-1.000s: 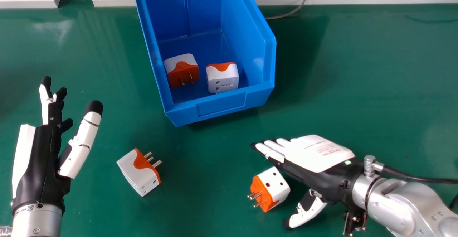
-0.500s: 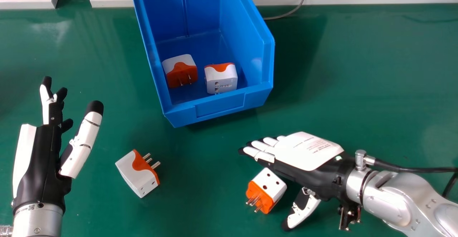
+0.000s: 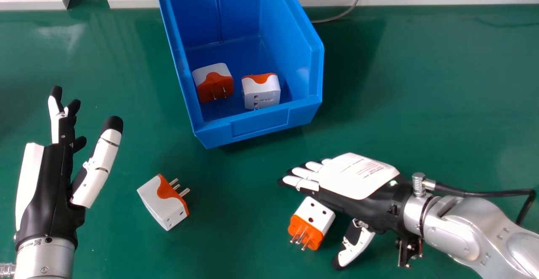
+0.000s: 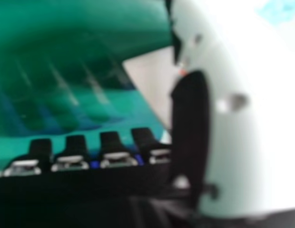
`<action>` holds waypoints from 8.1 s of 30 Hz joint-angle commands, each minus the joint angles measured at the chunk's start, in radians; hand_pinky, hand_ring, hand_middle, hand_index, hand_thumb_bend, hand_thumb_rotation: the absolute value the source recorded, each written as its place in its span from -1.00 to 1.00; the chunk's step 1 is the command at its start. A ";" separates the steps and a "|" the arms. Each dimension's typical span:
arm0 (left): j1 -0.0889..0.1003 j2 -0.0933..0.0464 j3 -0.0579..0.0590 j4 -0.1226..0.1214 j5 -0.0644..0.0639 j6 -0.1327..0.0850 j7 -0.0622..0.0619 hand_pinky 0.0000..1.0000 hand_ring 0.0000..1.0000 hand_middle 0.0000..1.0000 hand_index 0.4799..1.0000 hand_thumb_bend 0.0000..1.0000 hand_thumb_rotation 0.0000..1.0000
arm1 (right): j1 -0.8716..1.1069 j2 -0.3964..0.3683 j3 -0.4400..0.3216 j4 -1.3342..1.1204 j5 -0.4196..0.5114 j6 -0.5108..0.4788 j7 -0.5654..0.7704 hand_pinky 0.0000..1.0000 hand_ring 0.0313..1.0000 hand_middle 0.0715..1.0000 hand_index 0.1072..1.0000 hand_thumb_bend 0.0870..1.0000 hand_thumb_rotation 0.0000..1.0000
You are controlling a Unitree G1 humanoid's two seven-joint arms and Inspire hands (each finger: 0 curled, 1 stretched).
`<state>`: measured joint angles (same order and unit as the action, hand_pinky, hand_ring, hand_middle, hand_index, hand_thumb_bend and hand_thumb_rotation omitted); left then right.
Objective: Pick all objects and put in blue box
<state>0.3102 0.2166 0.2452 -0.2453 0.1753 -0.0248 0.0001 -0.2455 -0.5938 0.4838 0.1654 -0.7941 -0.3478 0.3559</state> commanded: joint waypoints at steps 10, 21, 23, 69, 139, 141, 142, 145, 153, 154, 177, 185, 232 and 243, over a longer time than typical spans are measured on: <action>-0.005 0.010 0.005 -0.021 -0.003 0.002 -0.001 0.83 0.97 0.97 0.93 -0.03 0.65 | -0.017 -0.032 -0.041 -0.072 -0.038 0.001 -0.038 0.93 0.94 0.91 0.86 -0.24 -0.63; -0.005 0.014 0.009 -0.015 -0.011 -0.003 -0.007 0.83 0.97 0.96 0.93 -0.02 0.65 | -0.048 -0.045 -0.050 -0.120 -0.057 -0.010 -0.052 0.95 0.96 0.91 0.85 -0.18 -0.50; -0.005 0.014 0.009 -0.017 -0.013 -0.002 -0.008 0.83 0.97 0.96 0.93 -0.02 0.65 | -0.048 -0.045 -0.053 -0.126 -0.056 -0.014 -0.052 0.95 0.96 0.91 0.85 -0.17 -0.46; -0.012 0.011 0.006 -0.037 0.015 0.022 0.002 0.83 0.97 0.96 0.92 -0.04 0.65 | -0.193 -0.028 0.071 0.093 -0.149 -0.260 -0.044 0.92 0.94 0.90 0.82 -0.29 -0.64; -0.048 0.014 0.005 -0.009 -0.008 0.014 -0.006 0.84 0.97 0.96 0.93 -0.05 0.68 | 0.000 0.002 -0.117 -0.234 0.011 0.083 -0.100 -0.88 -0.84 -0.74 -0.18 -0.13 -0.71; -0.053 0.017 0.006 0.004 -0.007 0.007 -0.005 0.84 0.97 0.96 0.93 -0.06 0.68 | 0.021 0.001 -0.151 -0.292 0.045 0.091 -0.086 -0.89 -0.86 -0.77 -0.18 -0.13 -0.71; -0.054 0.017 0.006 0.007 -0.006 0.006 -0.005 0.84 0.97 0.96 0.93 -0.06 0.68 | 0.031 0.002 -0.170 -0.319 0.065 0.092 -0.081 -0.89 -0.86 -0.77 -0.18 -0.13 -0.71; -0.059 0.021 0.007 0.016 -0.002 0.004 -0.005 0.85 0.97 0.96 0.93 -0.07 0.68 | 0.046 0.016 -0.212 -0.376 0.123 0.104 -0.068 -0.91 -0.88 -0.79 -0.18 -0.13 -0.70; -0.069 0.024 0.007 0.034 0.005 0.002 0.002 0.85 0.97 0.96 0.93 -0.07 0.71 | 0.007 0.090 -0.272 -0.468 0.247 0.154 -0.044 -0.91 -0.89 -0.82 -0.19 -0.13 -0.70; -0.070 0.024 0.007 0.036 0.003 0.001 0.002 0.85 0.97 0.96 0.93 -0.07 0.71 | 0.001 0.098 -0.273 -0.468 0.251 0.152 -0.047 -0.91 -0.89 -0.83 -0.19 -0.13 -0.70; -0.072 0.026 0.014 0.041 -0.008 -0.004 -0.001 0.85 0.97 0.96 0.93 -0.08 0.73 | -0.046 -0.094 -0.236 -0.362 0.180 -0.011 0.108 -0.77 -0.71 -0.65 -0.18 -0.12 -0.70; -0.066 0.028 0.017 0.027 -0.015 0.007 -0.007 0.85 0.97 0.96 0.93 -0.09 0.74 | -0.074 -0.135 -0.208 -0.301 0.156 -0.069 0.186 0.07 0.24 0.25 0.31 0.37 -0.56; -0.061 0.025 0.013 -0.006 -0.021 0.038 -0.001 0.85 0.97 0.96 0.93 -0.10 0.73 | -0.319 0.033 0.091 0.300 -0.238 -0.241 -0.203 0.92 0.97 0.92 0.84 0.42 -0.60; -0.061 0.027 0.013 -0.006 -0.022 0.042 -0.002 0.85 0.97 0.96 0.94 -0.10 0.73 | -0.385 0.035 0.144 0.412 -0.250 -0.270 -0.290 0.78 0.88 0.83 0.73 0.30 -0.72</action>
<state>0.2527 0.2423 0.2540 -0.2283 0.1564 0.0253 -0.0078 -0.6072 -0.5499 0.6233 0.5693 -1.0296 -0.6251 0.0832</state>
